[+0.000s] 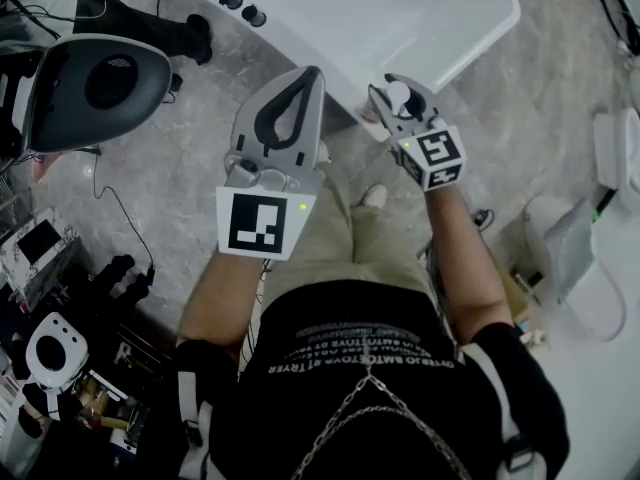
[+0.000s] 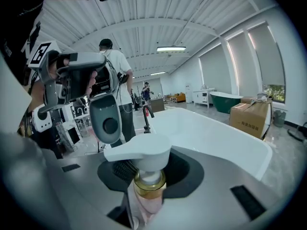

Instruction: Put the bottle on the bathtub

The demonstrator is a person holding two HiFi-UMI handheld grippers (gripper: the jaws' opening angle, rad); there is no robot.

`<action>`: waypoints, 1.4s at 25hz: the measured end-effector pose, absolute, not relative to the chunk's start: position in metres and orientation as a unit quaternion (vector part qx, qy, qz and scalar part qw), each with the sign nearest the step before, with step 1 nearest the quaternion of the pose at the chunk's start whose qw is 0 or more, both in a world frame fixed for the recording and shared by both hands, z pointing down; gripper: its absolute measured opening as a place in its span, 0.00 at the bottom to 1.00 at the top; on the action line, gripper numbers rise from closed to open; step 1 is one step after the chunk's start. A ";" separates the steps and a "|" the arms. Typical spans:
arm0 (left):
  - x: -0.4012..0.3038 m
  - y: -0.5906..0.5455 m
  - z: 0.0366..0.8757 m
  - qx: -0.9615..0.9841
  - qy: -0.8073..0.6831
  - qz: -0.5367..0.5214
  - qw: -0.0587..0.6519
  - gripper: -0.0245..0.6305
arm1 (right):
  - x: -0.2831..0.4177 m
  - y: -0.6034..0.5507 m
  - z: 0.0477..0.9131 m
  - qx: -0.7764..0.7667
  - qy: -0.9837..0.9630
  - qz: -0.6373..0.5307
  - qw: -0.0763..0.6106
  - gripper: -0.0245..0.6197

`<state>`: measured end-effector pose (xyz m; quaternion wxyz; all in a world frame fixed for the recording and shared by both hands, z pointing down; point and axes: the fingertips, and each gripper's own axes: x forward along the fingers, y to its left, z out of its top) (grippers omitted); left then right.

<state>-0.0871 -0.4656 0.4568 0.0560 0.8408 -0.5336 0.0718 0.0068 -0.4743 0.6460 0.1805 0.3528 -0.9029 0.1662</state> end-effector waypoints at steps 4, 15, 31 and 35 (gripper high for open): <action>-0.099 -0.472 0.464 0.840 -0.534 0.077 0.062 0.04 | -0.005 -0.487 0.665 0.354 -0.900 0.175 0.185 0.24; -0.092 -0.464 0.458 0.854 -0.510 0.086 0.060 0.04 | -0.018 -0.491 0.681 0.382 -0.892 0.157 0.182 0.24; -0.096 -0.482 0.463 0.871 -0.480 0.092 0.061 0.04 | -0.038 -0.470 0.694 0.370 -0.904 0.100 0.188 0.24; -0.096 -0.490 0.461 0.872 -0.477 0.086 0.061 0.04 | -0.041 -0.466 0.699 0.363 -0.906 0.092 0.196 0.24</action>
